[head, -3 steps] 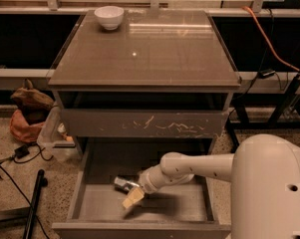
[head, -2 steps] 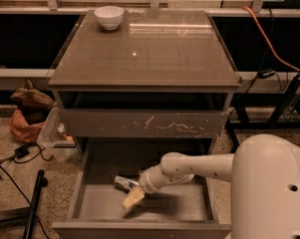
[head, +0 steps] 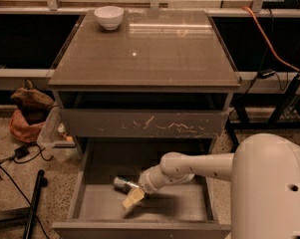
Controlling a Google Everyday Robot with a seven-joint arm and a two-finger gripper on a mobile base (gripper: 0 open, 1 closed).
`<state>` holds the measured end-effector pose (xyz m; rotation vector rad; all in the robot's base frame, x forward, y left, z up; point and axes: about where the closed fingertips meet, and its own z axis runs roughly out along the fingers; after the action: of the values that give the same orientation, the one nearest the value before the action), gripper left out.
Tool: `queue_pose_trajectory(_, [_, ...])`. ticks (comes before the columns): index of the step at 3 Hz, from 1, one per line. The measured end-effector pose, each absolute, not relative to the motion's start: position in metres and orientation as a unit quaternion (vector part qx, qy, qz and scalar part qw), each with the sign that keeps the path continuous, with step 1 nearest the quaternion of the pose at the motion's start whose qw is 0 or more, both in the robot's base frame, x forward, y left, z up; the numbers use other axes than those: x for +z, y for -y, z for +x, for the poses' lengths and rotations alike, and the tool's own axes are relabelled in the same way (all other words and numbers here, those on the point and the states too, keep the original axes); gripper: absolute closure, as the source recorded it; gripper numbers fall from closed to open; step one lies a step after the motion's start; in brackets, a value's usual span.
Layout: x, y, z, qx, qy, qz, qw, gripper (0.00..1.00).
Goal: Place redbull can into middle drawer
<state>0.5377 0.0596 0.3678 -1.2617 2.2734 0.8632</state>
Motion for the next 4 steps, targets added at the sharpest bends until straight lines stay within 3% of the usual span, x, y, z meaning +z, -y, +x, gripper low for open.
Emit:
queue_pose_trajectory(1, [0.412, -0.037, 0.538, 0.300, -0.837, -0.391, 0.237, 0.00])
queue_pose_trajectory(3, [0.514, 0.082, 0.476, 0.227, -0.879, -0.294, 0.300, 0.00])
queue_pose_trajectory(4, [0.514, 0.082, 0.476, 0.227, -0.879, -0.294, 0.300, 0.00])
